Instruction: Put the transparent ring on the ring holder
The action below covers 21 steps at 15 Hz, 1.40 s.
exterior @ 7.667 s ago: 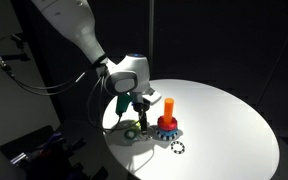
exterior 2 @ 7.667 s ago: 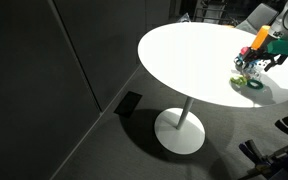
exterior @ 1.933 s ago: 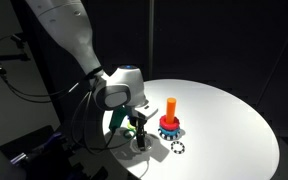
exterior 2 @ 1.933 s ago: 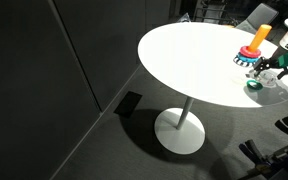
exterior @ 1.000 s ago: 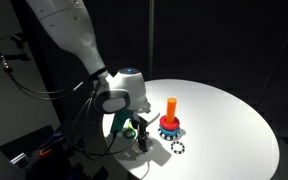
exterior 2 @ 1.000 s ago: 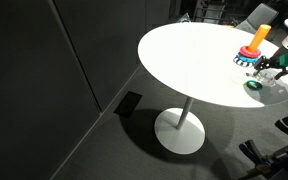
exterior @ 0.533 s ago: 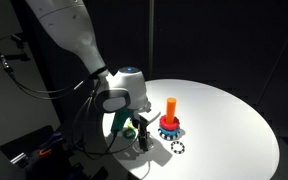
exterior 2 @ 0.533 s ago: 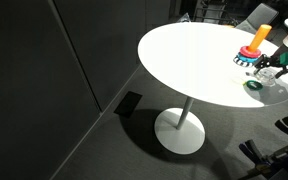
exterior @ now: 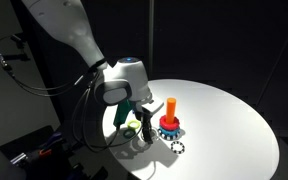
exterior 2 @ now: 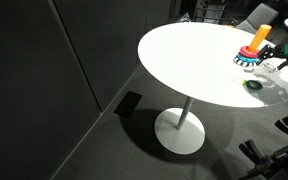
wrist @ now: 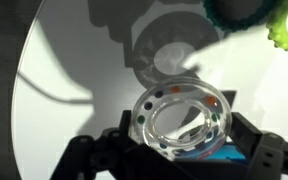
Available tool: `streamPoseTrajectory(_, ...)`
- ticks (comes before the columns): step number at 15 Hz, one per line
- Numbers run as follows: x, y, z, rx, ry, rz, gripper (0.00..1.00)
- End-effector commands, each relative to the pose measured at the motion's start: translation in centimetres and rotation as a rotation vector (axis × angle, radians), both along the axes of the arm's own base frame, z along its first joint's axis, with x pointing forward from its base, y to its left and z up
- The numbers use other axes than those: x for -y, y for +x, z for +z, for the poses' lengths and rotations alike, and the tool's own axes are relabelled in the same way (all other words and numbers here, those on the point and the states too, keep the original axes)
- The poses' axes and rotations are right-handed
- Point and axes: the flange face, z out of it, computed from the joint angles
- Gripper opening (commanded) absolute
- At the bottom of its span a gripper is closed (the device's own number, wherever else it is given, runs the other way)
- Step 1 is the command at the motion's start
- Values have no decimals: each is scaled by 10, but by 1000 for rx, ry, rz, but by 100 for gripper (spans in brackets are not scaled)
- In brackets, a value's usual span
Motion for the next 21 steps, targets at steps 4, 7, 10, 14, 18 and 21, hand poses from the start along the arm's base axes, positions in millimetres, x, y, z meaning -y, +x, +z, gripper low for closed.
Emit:
streamPoseTrajectory(4,3,7,43,10,-17,12,70)
streamPoseTrajectory(7,5,13,63,14,-32,13,70)
streamPoseTrajectory(10,7,21,84,24,-44,6,70)
streamPoseTrajectory(14,7,32,110,44,-43,-8,70)
streamPoseTrajectory(18,6,41,129,72,-35,-16,70)
streamPoseTrajectory(21,7,47,141,90,-35,-26,70)
